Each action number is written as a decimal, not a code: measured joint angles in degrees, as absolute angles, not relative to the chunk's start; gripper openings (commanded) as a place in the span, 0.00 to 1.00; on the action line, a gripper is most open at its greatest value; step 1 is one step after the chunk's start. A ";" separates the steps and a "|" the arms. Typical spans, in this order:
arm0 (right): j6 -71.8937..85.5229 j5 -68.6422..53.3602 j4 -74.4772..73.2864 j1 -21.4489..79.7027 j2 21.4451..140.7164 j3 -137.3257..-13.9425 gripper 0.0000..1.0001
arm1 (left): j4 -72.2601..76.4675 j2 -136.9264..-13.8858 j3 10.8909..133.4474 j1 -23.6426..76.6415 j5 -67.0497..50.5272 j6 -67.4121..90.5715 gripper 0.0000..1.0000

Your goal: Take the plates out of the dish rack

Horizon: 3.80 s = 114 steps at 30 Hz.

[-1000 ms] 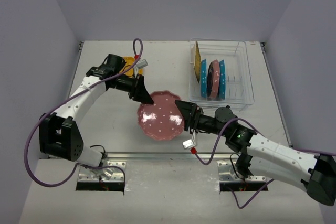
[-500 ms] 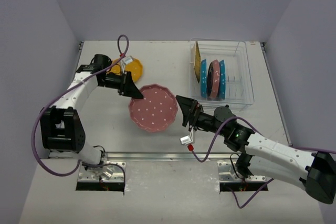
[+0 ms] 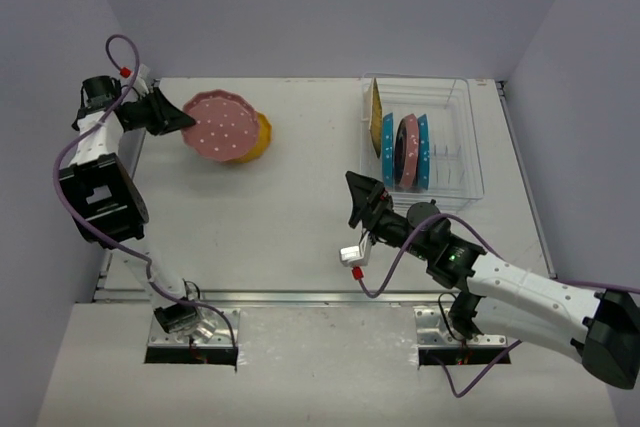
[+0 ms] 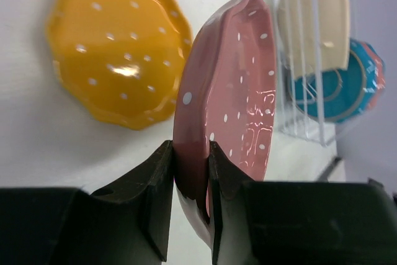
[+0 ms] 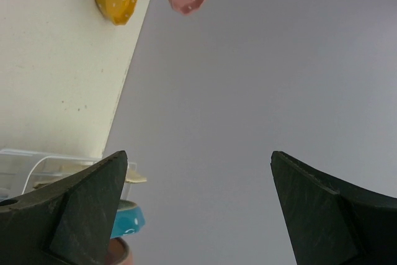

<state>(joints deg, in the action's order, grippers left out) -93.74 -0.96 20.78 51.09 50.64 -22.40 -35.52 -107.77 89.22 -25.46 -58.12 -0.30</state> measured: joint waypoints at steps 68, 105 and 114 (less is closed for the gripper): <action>-1.62 2.06 -32.98 11.08 71.50 -73.97 0.83 | -16.49 -95.18 76.12 -7.56 -3.38 -6.20 0.78; 5.24 -6.09 -30.78 3.11 87.18 -68.25 0.63 | -19.59 -73.84 68.20 -6.74 -6.72 -9.41 0.83; 10.55 -8.39 -29.19 2.61 92.82 -68.64 0.24 | -19.65 -73.93 68.20 -6.74 -6.67 -9.41 0.83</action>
